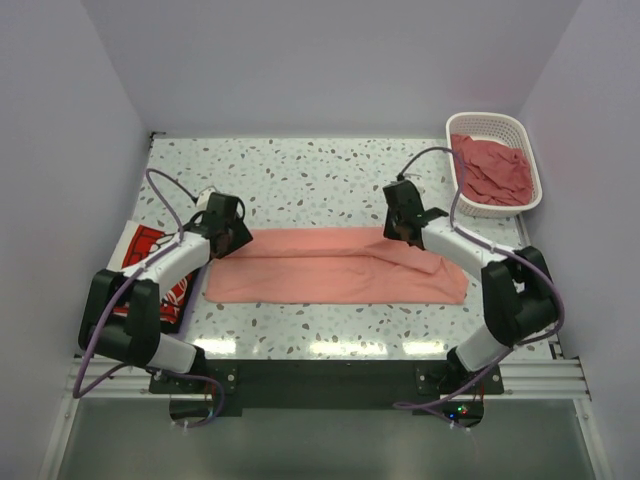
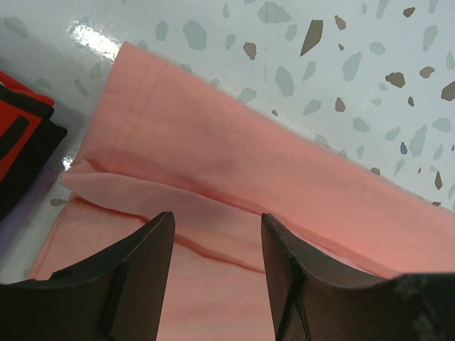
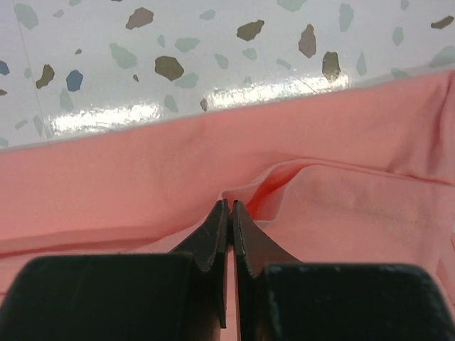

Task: Fold and stack the t-shirts
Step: Fold the tshirt

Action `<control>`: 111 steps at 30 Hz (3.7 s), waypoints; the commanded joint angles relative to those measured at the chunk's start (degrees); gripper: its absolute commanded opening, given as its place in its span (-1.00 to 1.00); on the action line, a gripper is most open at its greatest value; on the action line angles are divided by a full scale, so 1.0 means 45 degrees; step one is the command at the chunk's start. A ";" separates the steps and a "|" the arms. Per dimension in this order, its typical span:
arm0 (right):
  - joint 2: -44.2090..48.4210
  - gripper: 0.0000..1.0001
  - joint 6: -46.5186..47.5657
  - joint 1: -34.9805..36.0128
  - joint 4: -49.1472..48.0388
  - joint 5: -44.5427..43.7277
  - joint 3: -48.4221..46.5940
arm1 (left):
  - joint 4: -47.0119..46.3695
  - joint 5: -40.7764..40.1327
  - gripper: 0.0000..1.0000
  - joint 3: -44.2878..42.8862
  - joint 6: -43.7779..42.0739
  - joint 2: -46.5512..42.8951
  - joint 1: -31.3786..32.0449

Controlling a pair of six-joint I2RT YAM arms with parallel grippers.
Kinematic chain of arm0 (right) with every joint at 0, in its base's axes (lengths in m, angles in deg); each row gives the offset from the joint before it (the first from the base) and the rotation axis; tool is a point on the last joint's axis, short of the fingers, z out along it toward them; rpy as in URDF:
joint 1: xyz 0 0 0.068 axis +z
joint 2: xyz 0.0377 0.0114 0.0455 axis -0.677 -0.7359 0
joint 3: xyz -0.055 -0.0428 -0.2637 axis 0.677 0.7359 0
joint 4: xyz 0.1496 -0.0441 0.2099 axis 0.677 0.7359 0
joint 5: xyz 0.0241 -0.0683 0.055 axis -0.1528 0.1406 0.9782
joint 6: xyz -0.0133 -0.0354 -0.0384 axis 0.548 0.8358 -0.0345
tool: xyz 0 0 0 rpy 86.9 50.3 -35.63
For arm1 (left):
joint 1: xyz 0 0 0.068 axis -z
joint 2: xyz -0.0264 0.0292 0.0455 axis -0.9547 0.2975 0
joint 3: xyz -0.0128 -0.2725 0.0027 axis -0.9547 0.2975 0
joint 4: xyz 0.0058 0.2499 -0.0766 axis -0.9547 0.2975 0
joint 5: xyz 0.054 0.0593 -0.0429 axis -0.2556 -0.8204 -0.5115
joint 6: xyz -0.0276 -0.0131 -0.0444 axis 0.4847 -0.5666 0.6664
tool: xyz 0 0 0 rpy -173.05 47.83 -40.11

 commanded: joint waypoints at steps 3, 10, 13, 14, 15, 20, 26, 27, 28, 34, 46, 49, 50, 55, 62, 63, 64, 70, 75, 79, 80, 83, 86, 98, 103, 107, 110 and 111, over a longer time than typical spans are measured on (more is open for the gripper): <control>0.1839 -1.00 -0.0431 0.0149 -0.0162 0.0330 0.1281 | -0.0742 0.0297 0.13 -0.0009 0.0340 0.0153 0.0083; 0.3596 -1.00 -0.0841 0.0266 -0.0280 0.0780 0.2885 | -0.0840 0.0765 0.13 -0.0360 0.0515 0.0310 0.0083; 0.4027 -1.00 -0.0958 0.0305 -0.0299 0.0877 0.3491 | -0.0938 0.0922 0.13 -0.0439 0.0633 0.0427 0.0083; 0.4300 -1.00 -0.0959 0.0305 -0.0280 0.0878 0.3608 | -0.0918 0.0942 0.14 -0.0516 0.0652 0.0524 0.0083; 0.4438 -1.00 -0.0997 0.0305 -0.0280 0.0916 0.3822 | -0.0899 0.0962 0.14 -0.0536 0.0672 0.0563 0.0083; 0.5063 -1.00 -0.1270 0.0305 -0.0474 0.1462 0.4584 | -0.1112 0.1020 0.14 -0.0244 0.0769 0.0681 0.0083; 0.5084 -0.99 -0.1720 0.0344 -0.1021 0.2185 0.5287 | -0.1153 0.0943 0.14 0.0049 0.0789 0.0700 0.0083; 0.5122 -0.99 -0.1817 0.0344 -0.1099 0.2206 0.5366 | -0.1172 0.0923 0.14 0.0069 0.0789 0.0720 0.0083; 0.5142 -0.99 -0.1895 0.0364 -0.1255 0.2264 0.5464 | -0.1172 0.0826 0.14 0.0146 0.0770 0.0681 0.0083; 0.5181 -0.97 -0.2228 0.0364 -0.1704 0.2557 0.5777 | -0.1094 0.0280 0.13 0.0809 0.0964 0.0389 0.0083; 0.4790 -0.96 -0.2931 0.0442 -0.2681 0.3455 0.6090 | -0.1269 -0.0406 0.09 0.1690 0.1239 -0.0335 0.0044; 0.4790 -0.93 -0.3165 0.0500 -0.2857 0.3592 0.6090 | -0.1523 -0.0211 0.07 0.1574 0.1083 -0.0315 0.0044; 0.4791 -0.93 -0.3378 0.0520 -0.2916 0.3728 0.6051 | -0.1543 -0.0171 0.07 0.1534 0.1082 -0.0315 0.0044; 0.4635 -0.93 -0.4044 0.0598 -0.3559 0.4003 0.6109 | -0.1641 0.0024 0.06 0.1125 0.0868 -0.0335 0.0064; 0.4751 -0.94 -0.5195 0.0793 -0.4263 0.3613 0.6616 | -0.1621 0.0297 0.04 0.0870 0.0672 -0.0355 0.0083; 0.4848 -0.94 -0.5294 0.0832 -0.4322 0.3399 0.6714 | -0.1621 0.0317 0.04 0.0850 0.0633 -0.0354 0.0064; 0.4927 -0.94 -0.5411 0.0871 -0.4419 0.3339 0.6811 | -0.1641 0.0414 0.04 0.0850 0.0594 -0.0354 0.0064; 0.5142 -0.92 -0.5685 0.1183 -0.4634 0.3105 0.7242 | -0.2283 0.1350 0.03 0.0850 0.0263 -0.0276 0.0122; 0.5551 -0.93 -0.6483 0.1555 -0.5513 0.2851 0.7925 | -0.2617 0.1762 0.03 0.0812 0.0086 -0.0218 0.0473; 0.5825 -0.92 -0.6993 0.1633 -0.5943 0.2694 0.8179 | -0.2637 0.1821 0.03 0.0655 -0.0070 -0.0159 0.0728; 0.5826 -0.92 -0.7052 0.1653 -0.6002 0.2655 0.8257 | -0.2656 0.1840 0.03 0.0616 -0.0070 -0.0140 0.0805; 0.5787 -0.92 -0.7345 0.1672 -0.6333 0.2538 0.8452 | -0.2715 0.2055 0.03 0.0499 -0.0226 -0.0042 0.0923; 0.5593 -0.88 -0.7773 0.1672 -0.6705 0.2441 0.8706 | -0.2812 0.2289 0.03 0.0401 -0.0344 0.0094 0.1078; 0.7443 0.19 -0.5768 0.1692 -0.3956 0.1468 0.7247 | -0.3906 0.3930 0.07 -0.0438 -0.1437 0.1031 0.3360; 0.9785 0.30 -0.4555 0.1614 -0.0327 -0.0486 0.6093 | -0.4376 0.4028 0.08 -0.1492 -0.1847 0.1910 0.4942; 0.9928 0.31 -0.3287 0.1166 0.1553 -0.1737 0.5115 | -0.4356 0.4087 0.10 -0.2274 -0.1965 0.2691 0.5863; 0.9323 0.31 -0.2428 0.0250 0.2433 -0.1760 0.4490 | -0.4356 0.4126 0.13 -0.2820 -0.1907 0.3316 0.6585; 0.9167 0.31 -0.2211 -0.0179 0.2551 -0.1527 0.4392 | -0.4356 0.4087 0.13 -0.3092 -0.1906 0.3588 0.6781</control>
